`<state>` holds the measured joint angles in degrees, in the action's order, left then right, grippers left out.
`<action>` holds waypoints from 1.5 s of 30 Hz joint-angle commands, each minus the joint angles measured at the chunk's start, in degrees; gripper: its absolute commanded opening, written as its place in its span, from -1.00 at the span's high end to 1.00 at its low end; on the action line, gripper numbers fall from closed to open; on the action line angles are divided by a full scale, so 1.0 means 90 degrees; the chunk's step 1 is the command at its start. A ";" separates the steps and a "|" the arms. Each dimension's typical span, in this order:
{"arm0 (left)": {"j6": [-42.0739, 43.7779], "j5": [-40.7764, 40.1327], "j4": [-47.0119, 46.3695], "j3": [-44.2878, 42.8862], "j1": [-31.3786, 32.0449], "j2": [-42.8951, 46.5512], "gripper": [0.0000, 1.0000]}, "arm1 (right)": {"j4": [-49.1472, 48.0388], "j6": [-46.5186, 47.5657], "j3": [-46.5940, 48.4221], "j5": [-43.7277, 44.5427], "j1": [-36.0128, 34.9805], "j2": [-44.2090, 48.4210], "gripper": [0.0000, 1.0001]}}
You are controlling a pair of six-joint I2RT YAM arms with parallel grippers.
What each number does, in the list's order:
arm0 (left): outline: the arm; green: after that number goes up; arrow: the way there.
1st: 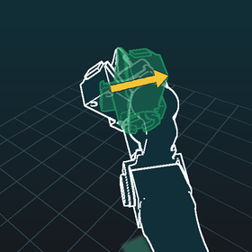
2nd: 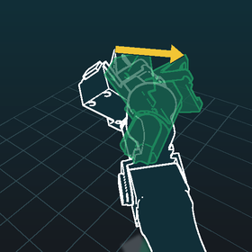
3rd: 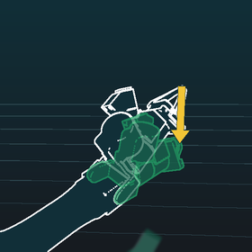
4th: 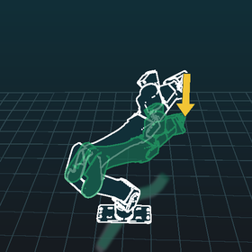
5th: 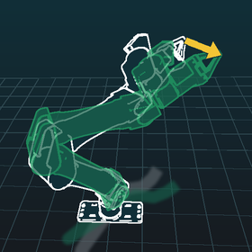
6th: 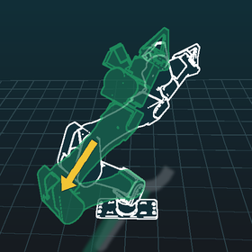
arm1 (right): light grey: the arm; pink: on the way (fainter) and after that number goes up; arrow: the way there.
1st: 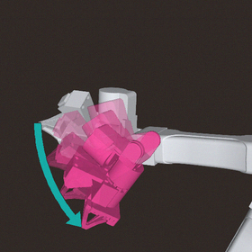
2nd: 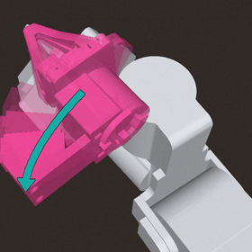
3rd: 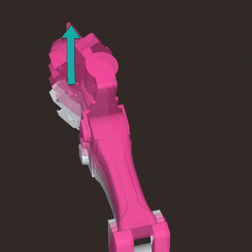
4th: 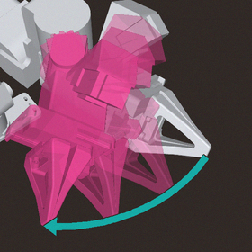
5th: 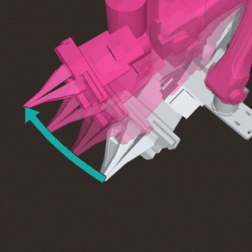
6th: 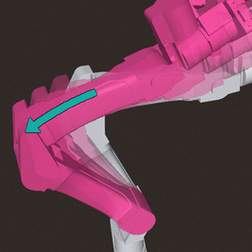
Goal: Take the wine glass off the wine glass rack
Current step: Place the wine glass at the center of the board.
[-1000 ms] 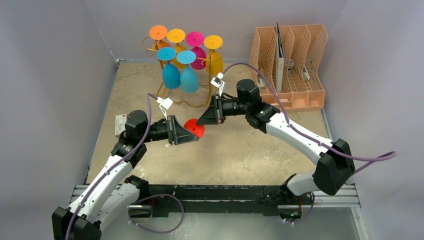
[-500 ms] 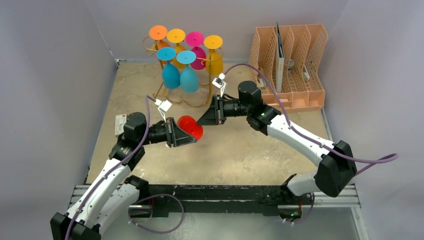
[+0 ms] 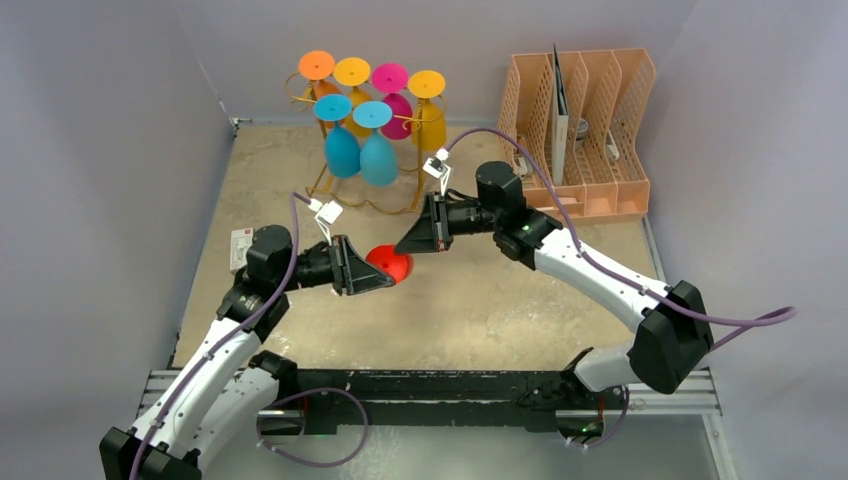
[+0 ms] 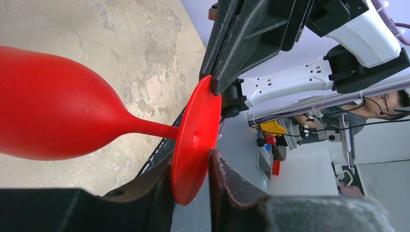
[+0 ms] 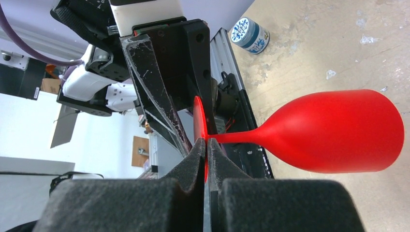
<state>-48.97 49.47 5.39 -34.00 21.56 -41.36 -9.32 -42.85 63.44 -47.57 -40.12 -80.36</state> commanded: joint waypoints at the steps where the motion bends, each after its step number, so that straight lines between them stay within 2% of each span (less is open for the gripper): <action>1: -0.0041 -0.0229 -0.0187 -0.0226 0.0021 0.0074 0.45 | -0.0136 0.0052 0.0132 -0.0251 -0.0015 0.0120 1.00; 3: -0.0045 -0.0250 -0.0196 -0.0217 0.0020 0.0102 0.48 | -0.0173 0.0045 0.0112 -0.0252 -0.0023 0.0125 1.00; 6: -0.0057 -0.0276 -0.0234 -0.0217 0.0018 0.0118 0.67 | -0.0205 0.0039 0.0078 -0.0233 -0.0019 0.0131 1.00; 9: -0.0035 -0.0272 -0.0257 -0.0193 0.0016 0.0122 0.96 | -0.0260 0.0042 0.0038 -0.0211 -0.0021 0.0162 1.00; 11: 0.0012 -0.0264 -0.0265 -0.0179 0.0018 0.0136 1.00 | -0.0282 0.0044 0.0022 -0.0189 -0.0027 0.0176 0.95; 12: 0.0033 -0.0259 -0.0266 -0.0169 0.0020 0.0149 1.00 | -0.0262 0.0039 0.0021 -0.0189 -0.0020 0.0193 0.85; 16: 0.0205 -0.0217 -0.0249 -0.0122 0.0016 0.0245 1.00 | -0.0092 -0.0023 0.0038 -0.0142 -0.0020 0.0293 0.20; 18: 0.0355 -0.0205 -0.0180 -0.0096 0.0010 0.0325 1.00 | 0.0044 0.0076 0.0080 -0.0007 -0.0011 0.0390 0.03; 21: 0.0757 -0.0147 0.0003 -0.0101 0.0025 0.0503 1.00 | 0.0274 0.0207 0.0167 0.0237 0.0020 0.0520 -0.11; 25: 0.1373 -0.0003 0.0272 -0.0134 0.0020 0.0788 1.00 | 0.0833 0.0366 0.0301 0.0744 0.0172 0.0673 -0.16; 28: 0.1804 0.0323 0.0230 -0.0106 0.0017 0.0959 1.00 | 0.1383 0.0379 0.0314 0.1523 0.0357 0.0803 -0.20; 32: 0.2475 0.1017 0.0080 -0.0120 0.0016 0.1002 1.00 | 0.1406 -0.0098 0.0042 0.1831 0.0872 0.0927 -0.22; 34: 0.2747 0.1520 -0.0271 -0.0062 0.0011 0.0971 1.00 | 0.1151 -0.0562 -0.0181 0.1694 0.1199 0.0950 -0.22; 37: 0.2880 0.2139 -0.1118 0.0084 0.0016 0.0757 1.00 | 0.0100 -0.1367 -0.0685 0.1248 0.1521 0.0950 -0.22; 41: 0.2905 0.2814 -0.1960 0.0224 0.0015 0.0321 1.00 | -0.0641 -0.1499 -0.0723 0.0762 0.1543 0.0880 -0.24; 45: 0.2611 0.3234 -0.2894 0.0397 0.0016 0.0176 1.00 | -0.0672 -0.1642 -0.0335 -0.0213 0.1552 0.0581 -0.25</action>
<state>-25.47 71.16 -7.68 -32.12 21.56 -38.89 -8.88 -54.48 56.23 -39.48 -25.89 -73.71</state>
